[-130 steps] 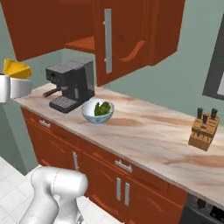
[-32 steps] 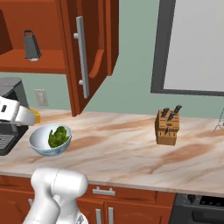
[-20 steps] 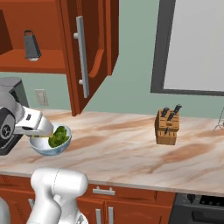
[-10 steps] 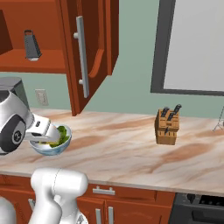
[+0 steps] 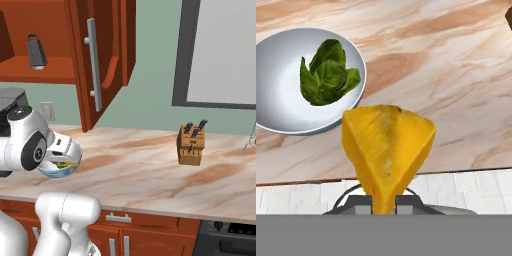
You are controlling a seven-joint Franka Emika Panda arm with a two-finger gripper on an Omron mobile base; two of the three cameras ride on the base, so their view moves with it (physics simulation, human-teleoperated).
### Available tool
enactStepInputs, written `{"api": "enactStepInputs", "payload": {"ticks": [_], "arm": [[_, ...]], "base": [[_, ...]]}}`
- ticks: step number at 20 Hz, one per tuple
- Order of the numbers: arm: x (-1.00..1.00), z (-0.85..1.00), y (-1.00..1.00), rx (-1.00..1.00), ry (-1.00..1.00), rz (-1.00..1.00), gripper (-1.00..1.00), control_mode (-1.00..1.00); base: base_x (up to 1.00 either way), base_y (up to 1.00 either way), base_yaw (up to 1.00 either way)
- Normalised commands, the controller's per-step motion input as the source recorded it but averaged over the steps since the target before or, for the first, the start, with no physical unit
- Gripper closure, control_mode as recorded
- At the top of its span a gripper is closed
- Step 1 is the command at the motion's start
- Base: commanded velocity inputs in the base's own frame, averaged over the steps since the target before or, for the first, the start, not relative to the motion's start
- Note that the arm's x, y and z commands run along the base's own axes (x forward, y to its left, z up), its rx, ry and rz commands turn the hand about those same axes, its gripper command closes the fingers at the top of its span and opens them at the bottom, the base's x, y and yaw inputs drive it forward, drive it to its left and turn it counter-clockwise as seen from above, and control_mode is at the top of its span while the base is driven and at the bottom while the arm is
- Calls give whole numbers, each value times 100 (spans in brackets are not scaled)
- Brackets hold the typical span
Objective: Pick the cheese from the fridge and the cheese grater from the cabinet and place them next to the salad bowl.
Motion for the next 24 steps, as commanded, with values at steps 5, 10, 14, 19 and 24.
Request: {"api": "enactStepInputs", "payload": {"ticks": [5, 10, 14, 19, 24], "arm": [[39, -36, -7, 0, 0, 0, 100, -100], [40, -32, -18, 0, 0, 2, 100, -100], [34, -44, -15, 0, 0, 6, 100, -100], [34, -48, -18, 0, 0, 10, 100, -100], [28, -41, -20, 0, 0, 9, 100, -100]], "base": [[0, 0, 0], [0, 0, 0], [0, 0, 0], [0, 0, 0], [0, 0, 0]]}}
